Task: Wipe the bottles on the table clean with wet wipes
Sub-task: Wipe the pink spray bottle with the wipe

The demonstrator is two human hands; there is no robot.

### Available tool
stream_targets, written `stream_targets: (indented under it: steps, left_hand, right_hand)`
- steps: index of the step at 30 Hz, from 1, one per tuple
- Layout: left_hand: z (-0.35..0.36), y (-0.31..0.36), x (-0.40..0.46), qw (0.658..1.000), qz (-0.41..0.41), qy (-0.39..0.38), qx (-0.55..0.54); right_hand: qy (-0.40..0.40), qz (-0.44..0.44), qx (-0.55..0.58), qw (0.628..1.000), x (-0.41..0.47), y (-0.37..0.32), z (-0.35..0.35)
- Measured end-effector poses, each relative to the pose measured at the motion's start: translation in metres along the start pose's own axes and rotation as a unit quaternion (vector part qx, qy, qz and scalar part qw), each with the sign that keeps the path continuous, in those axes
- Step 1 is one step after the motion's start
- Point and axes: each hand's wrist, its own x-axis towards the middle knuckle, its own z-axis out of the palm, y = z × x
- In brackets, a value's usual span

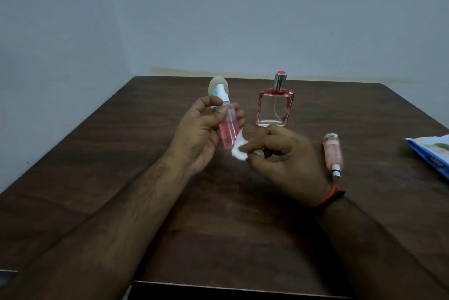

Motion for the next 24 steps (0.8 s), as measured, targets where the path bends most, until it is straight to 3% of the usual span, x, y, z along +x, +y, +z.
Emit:
stream_targets:
  steps: [6, 13, 19, 24]
  left_hand:
    - [0.002, 0.004, -0.004, 0.998, -0.019, -0.051, -0.037]
    - [0.006, 0.001, -0.008, 0.994, -0.027, -0.1, -0.04]
    - [-0.001, 0.004, 0.001, 0.997, 0.007, -0.02, -0.075]
    - [-0.002, 0.004, 0.002, 0.997, -0.013, 0.035, -0.071]
  right_hand:
    - [0.098, 0.072, 0.092, 0.988, 0.006, 0.001, -0.003]
    - [0.082, 0.134, 0.174, 0.972, 0.004, 0.004, 0.003]
    - [0.04, 0.121, 0.157, 0.979, 0.001, 0.002, 0.004]
    - [0.127, 0.034, 0.026, 0.991, 0.002, -0.001, 0.0]
